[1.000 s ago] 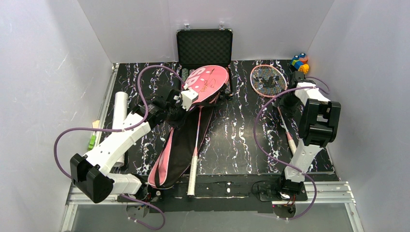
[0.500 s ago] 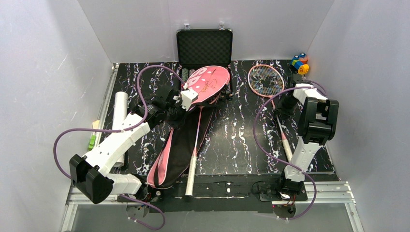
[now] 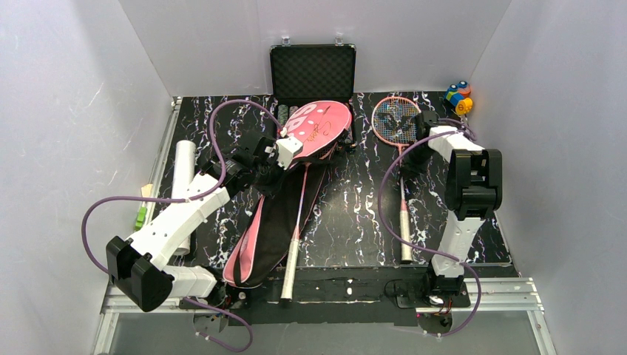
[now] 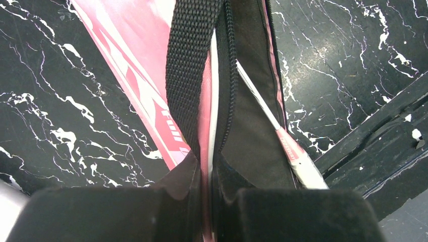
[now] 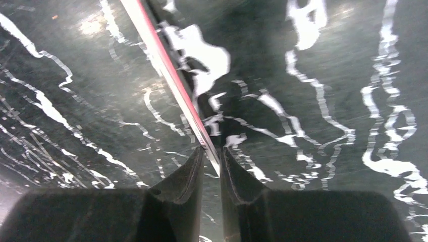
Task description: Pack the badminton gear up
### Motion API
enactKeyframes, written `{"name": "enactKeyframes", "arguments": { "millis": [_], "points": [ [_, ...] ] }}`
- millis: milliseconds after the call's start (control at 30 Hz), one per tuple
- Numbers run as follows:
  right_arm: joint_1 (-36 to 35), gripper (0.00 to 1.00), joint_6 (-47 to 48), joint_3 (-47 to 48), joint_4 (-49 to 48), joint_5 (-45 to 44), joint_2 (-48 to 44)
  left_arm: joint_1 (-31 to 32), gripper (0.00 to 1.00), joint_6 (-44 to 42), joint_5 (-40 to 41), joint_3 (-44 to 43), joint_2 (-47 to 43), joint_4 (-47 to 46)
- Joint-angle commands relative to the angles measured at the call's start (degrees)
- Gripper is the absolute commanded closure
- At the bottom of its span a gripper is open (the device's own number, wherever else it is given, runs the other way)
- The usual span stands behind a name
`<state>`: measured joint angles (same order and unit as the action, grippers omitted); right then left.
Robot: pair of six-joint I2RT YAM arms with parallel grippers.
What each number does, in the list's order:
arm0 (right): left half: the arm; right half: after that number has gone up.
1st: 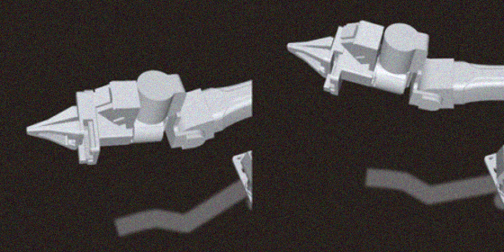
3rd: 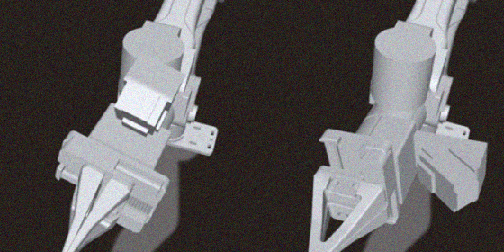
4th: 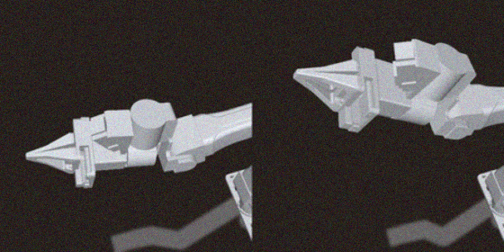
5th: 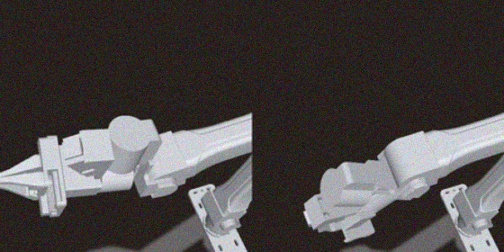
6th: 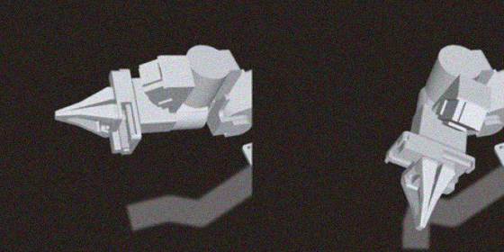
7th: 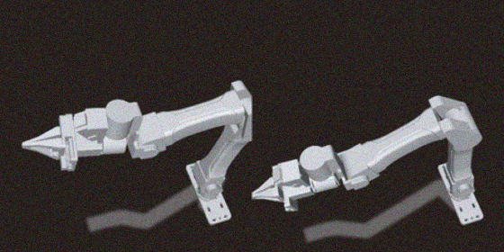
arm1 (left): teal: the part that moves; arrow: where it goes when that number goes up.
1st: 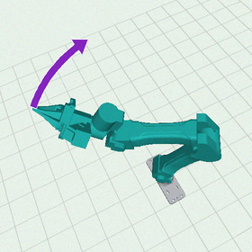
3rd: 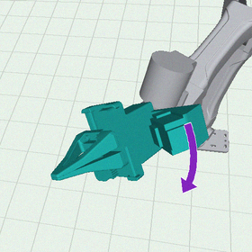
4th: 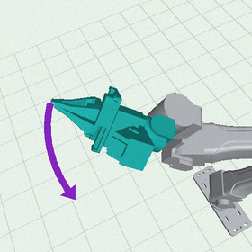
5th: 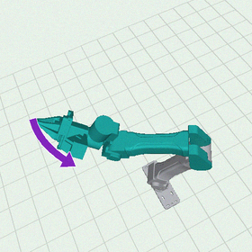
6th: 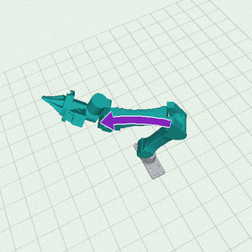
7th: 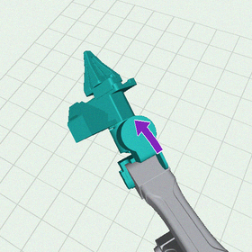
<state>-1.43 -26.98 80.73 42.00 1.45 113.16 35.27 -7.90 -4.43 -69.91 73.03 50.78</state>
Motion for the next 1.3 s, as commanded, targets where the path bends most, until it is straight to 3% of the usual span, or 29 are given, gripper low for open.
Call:
{"name": "enactKeyframes", "arguments": {
  "millis": [0, 200, 333, 400, 500, 600, 667, 967, 1100, 1267],
  "points": [
    [-3.81, 0.77, -7.23, -2.2, -2.84, -0.07, -3.8, -0.03, 1.0, -1.02, 1.24, -2.22, -2.92, -2.62],
    [-7.14, 0.58, -10.52, -6.57, -4.63, -4.02, -5.37, -0.04, 1.0, -1.24, 1.02, -2.13, -3.0, -2.36],
    [-8.72, 0.54, -9.74, -7.41, -3.97, -6.04, -4.27, -0.05, 1.0, -1.32, 1.16, -2.36, -3.01, -2.41],
    [-9.38, 0.57, -9.06, -7.38, -3.77, -5.98, -4.26, -0.08, 1.0, -1.43, 1.41, -2.35, -3.2, -2.43],
    [-11.12, 0.68, -7.98, -6.83, -2.83, -7.73, -4.44, -0.03, 1.0, -1.55, 1.7, -2.15, -3.37, -2.41],
    [-12.76, 0.92, -6.77, -6.12, -1.59, -9.04, -4.78, -0.14, 1.0, -1.48, 1.66, -1.72, -3.59, -2.75],
    [-14.47, 0.99, -6.09, -6.82, -1.71, -9.66, -6.36, -0.11, 1.0, -0.77, 1.15, -1.29, -3.6, -2.95],
    [-24.44, 0.99, -6.15, -19.29, -1.15, -12.27, -27.4, -0.11, 1.0, 3.06, -3.63, 2.07, -2.75, -6.09],
    [-30.8, 0.99, -6.95, -22.64, 6.45, -11.72, -38.54, -0.11, 1.0, 4.46, -2.48, 2.63, -1.1, -7.74],
    [-40.87, 0.99, -14.32, -27.12, 17.9, -8.61, -53.64, -0.11, 1.0, 5.61, 0.13, -0.31, 1.76, -8.54]
  ]
}}
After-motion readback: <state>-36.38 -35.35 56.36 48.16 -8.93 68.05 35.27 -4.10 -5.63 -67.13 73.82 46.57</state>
